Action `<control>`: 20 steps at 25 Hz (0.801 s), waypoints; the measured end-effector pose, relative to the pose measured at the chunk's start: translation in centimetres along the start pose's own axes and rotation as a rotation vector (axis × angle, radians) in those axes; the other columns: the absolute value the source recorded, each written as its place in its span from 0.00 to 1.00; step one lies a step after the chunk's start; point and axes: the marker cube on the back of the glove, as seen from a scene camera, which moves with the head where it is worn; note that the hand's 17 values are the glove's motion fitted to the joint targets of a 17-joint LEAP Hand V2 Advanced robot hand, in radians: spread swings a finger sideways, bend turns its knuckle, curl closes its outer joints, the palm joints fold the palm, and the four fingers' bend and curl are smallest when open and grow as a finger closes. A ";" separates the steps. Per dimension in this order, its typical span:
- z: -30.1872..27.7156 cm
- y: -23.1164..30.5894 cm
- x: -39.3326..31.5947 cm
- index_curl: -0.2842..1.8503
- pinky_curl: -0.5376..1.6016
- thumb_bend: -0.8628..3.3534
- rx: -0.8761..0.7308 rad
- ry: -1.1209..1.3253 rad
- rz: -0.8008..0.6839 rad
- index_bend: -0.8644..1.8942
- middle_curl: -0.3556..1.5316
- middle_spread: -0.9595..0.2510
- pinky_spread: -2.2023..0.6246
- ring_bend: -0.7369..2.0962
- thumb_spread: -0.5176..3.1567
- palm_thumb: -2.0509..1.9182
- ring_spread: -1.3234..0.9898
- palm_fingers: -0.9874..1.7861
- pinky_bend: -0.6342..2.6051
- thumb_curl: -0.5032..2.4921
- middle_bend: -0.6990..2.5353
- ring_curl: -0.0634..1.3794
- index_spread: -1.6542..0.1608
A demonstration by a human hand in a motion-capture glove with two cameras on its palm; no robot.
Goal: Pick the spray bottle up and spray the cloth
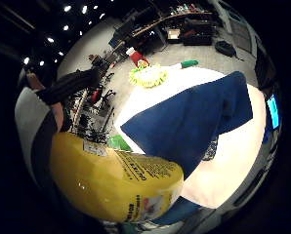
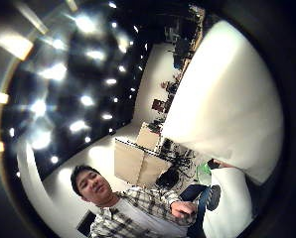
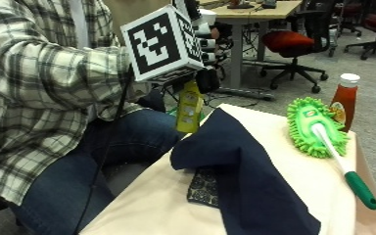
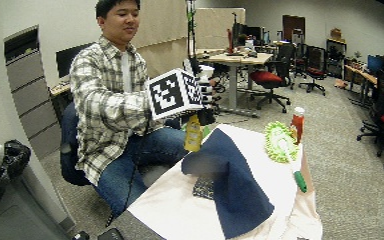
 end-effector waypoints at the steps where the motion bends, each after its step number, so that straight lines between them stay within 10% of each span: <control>1: 0.0 0.0 -0.1 0.39 0.44 0.20 0.002 -0.009 -0.003 0.37 0.47 0.64 0.74 0.46 0.20 0.80 0.48 0.79 0.32 0.44 0.37 0.38 0.75; 20: 8.6 -4.1 -0.6 0.39 0.44 0.20 0.015 -0.306 -0.093 0.37 0.47 0.65 0.74 0.44 0.20 0.80 0.48 0.78 0.32 0.44 0.36 0.37 0.75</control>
